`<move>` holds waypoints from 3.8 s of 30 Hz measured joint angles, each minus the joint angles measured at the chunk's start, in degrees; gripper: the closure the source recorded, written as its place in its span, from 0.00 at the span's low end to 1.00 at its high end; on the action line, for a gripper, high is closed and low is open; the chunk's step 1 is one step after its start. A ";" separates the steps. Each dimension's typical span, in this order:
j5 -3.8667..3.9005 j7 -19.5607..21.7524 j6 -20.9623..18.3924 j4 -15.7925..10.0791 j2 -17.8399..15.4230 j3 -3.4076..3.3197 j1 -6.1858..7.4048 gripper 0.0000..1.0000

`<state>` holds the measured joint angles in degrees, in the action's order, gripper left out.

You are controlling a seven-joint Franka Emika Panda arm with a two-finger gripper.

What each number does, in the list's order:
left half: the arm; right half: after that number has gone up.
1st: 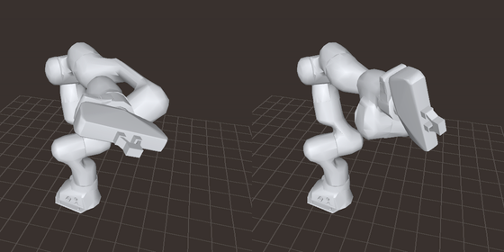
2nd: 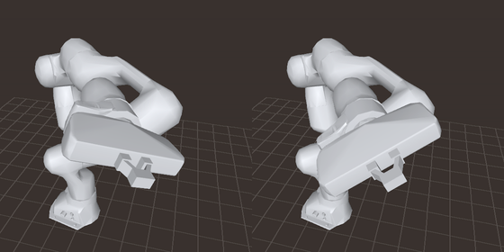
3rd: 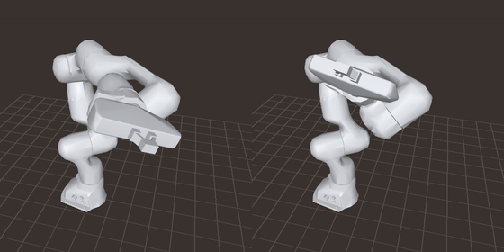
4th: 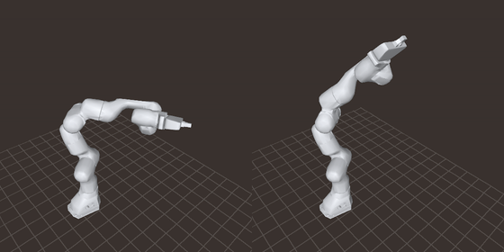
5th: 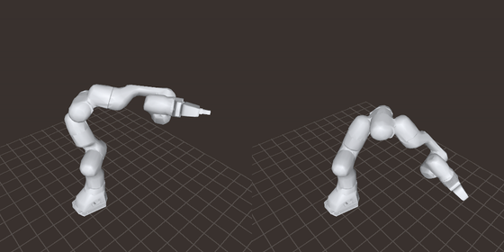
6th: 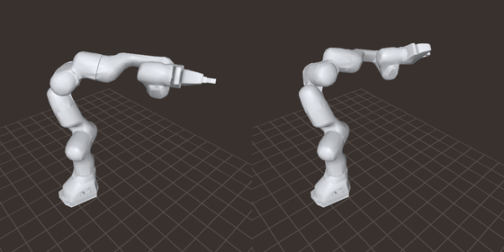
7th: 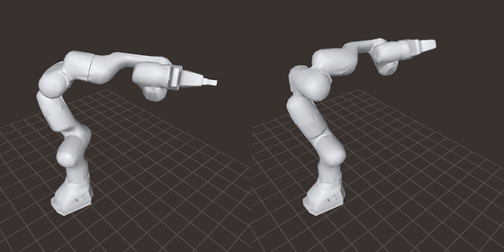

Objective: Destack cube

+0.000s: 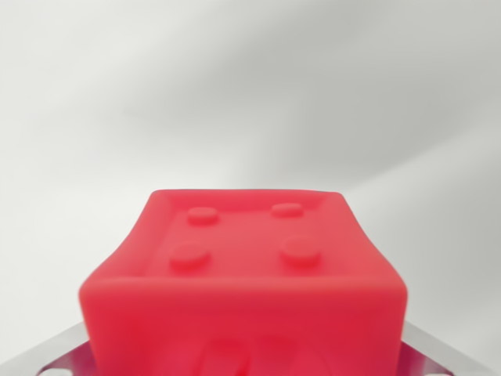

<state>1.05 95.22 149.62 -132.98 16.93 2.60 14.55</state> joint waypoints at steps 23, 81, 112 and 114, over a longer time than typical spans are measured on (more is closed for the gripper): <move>0.20 3.77 1.99 4.37 6.29 -0.44 2.74 1.00; 0.30 3.80 9.40 6.79 16.13 -1.45 3.64 0.00; 0.30 3.78 6.99 5.78 12.43 -1.42 3.61 0.00; 0.30 3.78 6.35 5.56 11.57 -1.40 3.60 0.00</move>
<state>1.35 98.99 155.97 -127.42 28.51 1.20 18.14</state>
